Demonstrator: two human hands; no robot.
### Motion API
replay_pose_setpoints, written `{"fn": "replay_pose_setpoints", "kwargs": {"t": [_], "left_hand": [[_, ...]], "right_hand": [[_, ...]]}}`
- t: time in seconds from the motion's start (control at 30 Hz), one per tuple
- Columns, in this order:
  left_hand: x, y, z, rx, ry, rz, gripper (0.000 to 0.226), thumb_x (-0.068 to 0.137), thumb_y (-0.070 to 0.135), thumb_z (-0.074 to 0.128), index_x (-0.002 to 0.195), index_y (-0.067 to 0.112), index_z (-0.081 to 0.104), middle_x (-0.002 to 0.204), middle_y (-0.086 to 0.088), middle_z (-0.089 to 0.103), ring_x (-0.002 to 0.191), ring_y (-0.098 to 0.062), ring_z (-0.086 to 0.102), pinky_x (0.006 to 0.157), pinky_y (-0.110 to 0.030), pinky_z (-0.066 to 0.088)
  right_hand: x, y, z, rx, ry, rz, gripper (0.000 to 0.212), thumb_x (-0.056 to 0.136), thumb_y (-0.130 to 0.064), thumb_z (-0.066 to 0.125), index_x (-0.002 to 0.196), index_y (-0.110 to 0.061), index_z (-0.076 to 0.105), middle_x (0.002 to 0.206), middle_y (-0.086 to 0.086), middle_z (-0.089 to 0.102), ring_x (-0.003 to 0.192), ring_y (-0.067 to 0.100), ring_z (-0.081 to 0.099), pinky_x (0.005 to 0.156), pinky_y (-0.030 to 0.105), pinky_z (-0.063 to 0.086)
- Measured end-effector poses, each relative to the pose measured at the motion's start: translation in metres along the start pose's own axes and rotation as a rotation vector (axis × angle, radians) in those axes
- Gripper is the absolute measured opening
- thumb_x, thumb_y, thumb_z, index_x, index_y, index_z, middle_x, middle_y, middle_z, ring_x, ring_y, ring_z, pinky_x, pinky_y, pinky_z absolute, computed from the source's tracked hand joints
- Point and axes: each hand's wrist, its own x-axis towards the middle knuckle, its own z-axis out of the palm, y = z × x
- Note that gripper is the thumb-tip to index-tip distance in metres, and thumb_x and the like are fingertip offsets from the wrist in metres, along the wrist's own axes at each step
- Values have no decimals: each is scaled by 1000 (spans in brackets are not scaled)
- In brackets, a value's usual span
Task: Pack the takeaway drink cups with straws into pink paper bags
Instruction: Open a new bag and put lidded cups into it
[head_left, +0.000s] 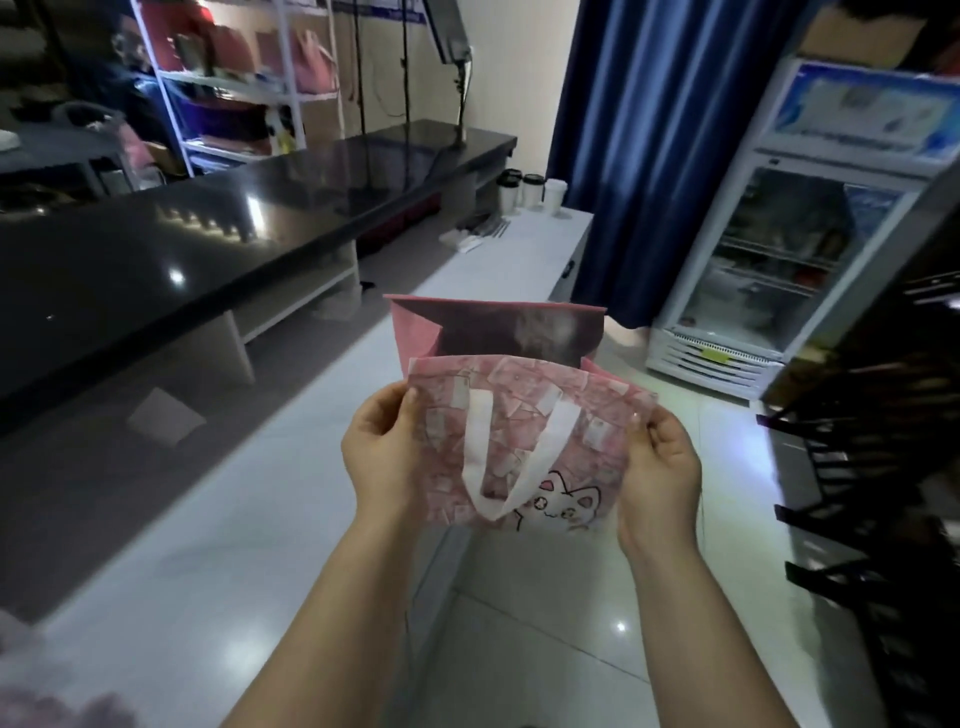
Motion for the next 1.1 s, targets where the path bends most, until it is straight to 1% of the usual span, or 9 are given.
{"fn": "replay_pose_setpoints", "kwargs": {"t": [0.1,0.27,0.33,0.47,0.63,0.77,0.83,0.93,1.1], "left_hand": [[11,-7,35,-27,-44,-1,16,91,20,67,79,28,75,86,5,75,79,-13,72,65,-27,59],[34,-37,109,-29,-60,-10,6,90,24,69,86,25,74,91,3,75,80,-13,71,66,-27,58],[43,-52,145,-24,-54,-24,5,90,25,69,88,24,74,91,3,75,80,-14,71,68,-30,59],[60,-76,218,-33,-50,-42,11,90,23,69,81,28,73,87,5,74,81,-17,70,67,-30,58],[77,-108,282,-29,-41,-35,6,89,26,69,84,28,73,87,6,73,78,-11,70,64,-27,56],[101,-126,315,-43,-7,-58,4,86,31,71,86,27,73,90,5,73,82,-16,70,70,-37,59],[120,-131,332,-33,15,-36,5,87,32,71,83,30,73,87,9,73,79,-11,71,64,-32,58],[159,-137,359,-52,51,1,17,90,22,68,76,32,73,81,13,71,73,-4,68,60,-27,55],[240,-151,406,-146,74,-3,26,89,11,68,71,29,74,75,14,69,72,-4,66,63,-27,55]], "right_hand": [[35,-2,-13,-20,-3,-24,21,99,-12,53,92,-24,70,89,-6,76,81,9,72,63,20,55],[120,9,-37,-61,-64,-19,15,98,-26,57,106,-22,69,102,-2,75,95,16,71,76,30,58],[159,14,-48,-78,-69,5,16,98,-31,55,105,-29,69,102,-3,74,95,15,71,77,33,58],[231,24,-68,-99,-36,63,28,101,-24,51,93,-44,70,101,-6,74,91,12,71,71,30,58],[303,47,-77,-90,32,87,19,98,-29,55,99,-41,70,98,-9,74,89,14,72,77,39,59],[351,64,-67,-44,52,108,17,97,-25,57,102,-34,71,101,-8,74,93,14,71,82,42,58],[376,70,-55,-36,44,110,17,98,-24,57,101,-34,70,100,-10,74,93,12,71,82,40,58],[418,80,-34,-18,25,113,19,98,-22,55,100,-34,69,98,-12,74,91,9,71,81,37,59],[494,100,13,10,3,106,21,100,-19,52,101,-33,69,101,-4,74,97,18,70,88,46,56]]}}
